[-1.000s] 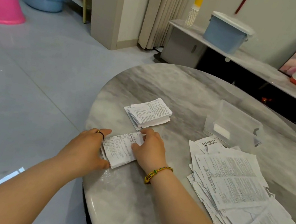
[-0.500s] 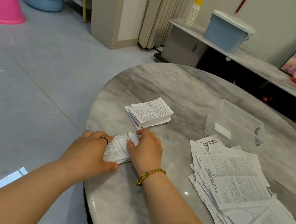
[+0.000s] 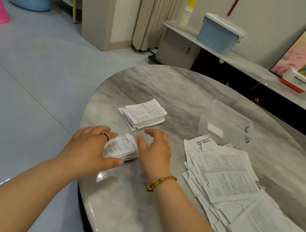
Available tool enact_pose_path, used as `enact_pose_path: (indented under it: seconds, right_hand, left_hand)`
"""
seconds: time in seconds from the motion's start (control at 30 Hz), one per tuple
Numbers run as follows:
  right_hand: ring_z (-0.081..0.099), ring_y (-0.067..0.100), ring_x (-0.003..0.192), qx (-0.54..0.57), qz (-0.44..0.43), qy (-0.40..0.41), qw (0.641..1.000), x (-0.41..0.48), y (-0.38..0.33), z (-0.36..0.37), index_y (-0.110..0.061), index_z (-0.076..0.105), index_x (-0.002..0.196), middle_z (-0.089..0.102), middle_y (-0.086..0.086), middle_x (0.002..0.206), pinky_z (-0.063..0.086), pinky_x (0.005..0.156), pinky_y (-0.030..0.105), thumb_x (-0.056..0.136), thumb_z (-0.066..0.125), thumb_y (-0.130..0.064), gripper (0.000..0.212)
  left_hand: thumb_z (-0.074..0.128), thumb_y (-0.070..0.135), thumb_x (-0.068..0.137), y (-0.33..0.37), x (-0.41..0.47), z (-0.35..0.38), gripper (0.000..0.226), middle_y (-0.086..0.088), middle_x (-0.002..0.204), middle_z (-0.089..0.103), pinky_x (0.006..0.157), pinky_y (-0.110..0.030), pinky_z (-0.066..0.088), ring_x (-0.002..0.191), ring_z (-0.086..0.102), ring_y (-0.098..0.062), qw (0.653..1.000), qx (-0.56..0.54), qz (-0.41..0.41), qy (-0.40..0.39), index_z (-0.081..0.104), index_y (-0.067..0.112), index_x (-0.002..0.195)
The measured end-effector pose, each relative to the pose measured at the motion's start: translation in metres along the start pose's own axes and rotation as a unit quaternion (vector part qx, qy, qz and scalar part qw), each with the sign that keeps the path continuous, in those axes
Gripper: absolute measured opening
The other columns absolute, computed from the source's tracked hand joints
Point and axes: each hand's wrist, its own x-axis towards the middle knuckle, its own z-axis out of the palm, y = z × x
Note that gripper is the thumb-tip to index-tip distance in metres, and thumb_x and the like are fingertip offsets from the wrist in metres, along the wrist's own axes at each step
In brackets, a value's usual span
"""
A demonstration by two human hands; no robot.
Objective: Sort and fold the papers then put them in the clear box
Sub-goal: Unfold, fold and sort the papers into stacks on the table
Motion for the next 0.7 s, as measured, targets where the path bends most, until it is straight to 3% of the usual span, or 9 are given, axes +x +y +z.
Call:
enact_pose_path:
  seconds: [0.13,0.27,0.43,0.57,0.7]
  right_hand:
    - [0.044,0.019,0.119,0.03,0.009,0.034,0.999,-0.012,0.006,-0.028,-0.016,0.054,0.118,0.045,0.001,0.128,0.034,0.104,0.035,0.09,0.052,-0.029,0.031]
    - [0.047,0.02,0.116,0.021,0.04,0.048,0.998,-0.033,0.031,-0.064,-0.016,0.057,0.115,0.047,0.002,0.127,0.036,0.103,0.037,0.089,0.054,-0.026,0.028]
    - [0.046,0.02,0.115,0.005,0.11,0.042,0.993,-0.064,0.072,-0.108,-0.016,0.058,0.112,0.048,0.002,0.125,0.04,0.099,0.035,0.089,0.056,-0.023,0.025]
    - [0.044,0.013,0.103,0.004,0.148,0.057,0.987,-0.087,0.107,-0.147,-0.016,0.057,0.111,0.048,0.002,0.124,0.034,0.084,0.022,0.088,0.057,-0.019,0.023]
    - [0.044,0.024,0.12,0.001,0.237,0.094,0.967,-0.104,0.147,-0.173,-0.013,0.055,0.116,0.048,0.008,0.13,0.038,0.092,0.029,0.087,0.058,-0.019,0.03]
  left_hand:
    - [0.056,0.054,0.08,0.014,-0.002,-0.003,0.073,0.01,0.148,0.026,0.111,-0.022,0.015,0.138,0.021,-0.01,0.999,-0.024,0.03,0.028,0.029,0.026,0.142]
    - [0.053,0.056,0.082,0.039,-0.007,-0.001,0.067,0.011,0.146,0.031,0.109,-0.019,0.017,0.136,0.025,-0.008,0.995,-0.055,0.084,0.029,0.034,0.026,0.139]
    - [0.049,0.042,0.09,0.074,-0.015,0.014,0.053,0.013,0.146,0.03,0.107,-0.014,0.017,0.135,0.026,-0.004,0.987,-0.051,0.152,-0.015,0.034,0.028,0.139]
    - [0.049,0.038,0.091,0.098,-0.02,0.031,0.042,0.015,0.137,0.041,0.103,-0.014,0.027,0.127,0.037,-0.003,0.98,-0.055,0.181,-0.068,0.044,0.029,0.132]
    - [0.046,0.036,0.093,0.115,-0.022,0.044,0.041,0.016,0.138,0.039,0.103,-0.014,0.026,0.128,0.037,-0.004,0.975,-0.036,0.203,-0.088,0.043,0.028,0.133]
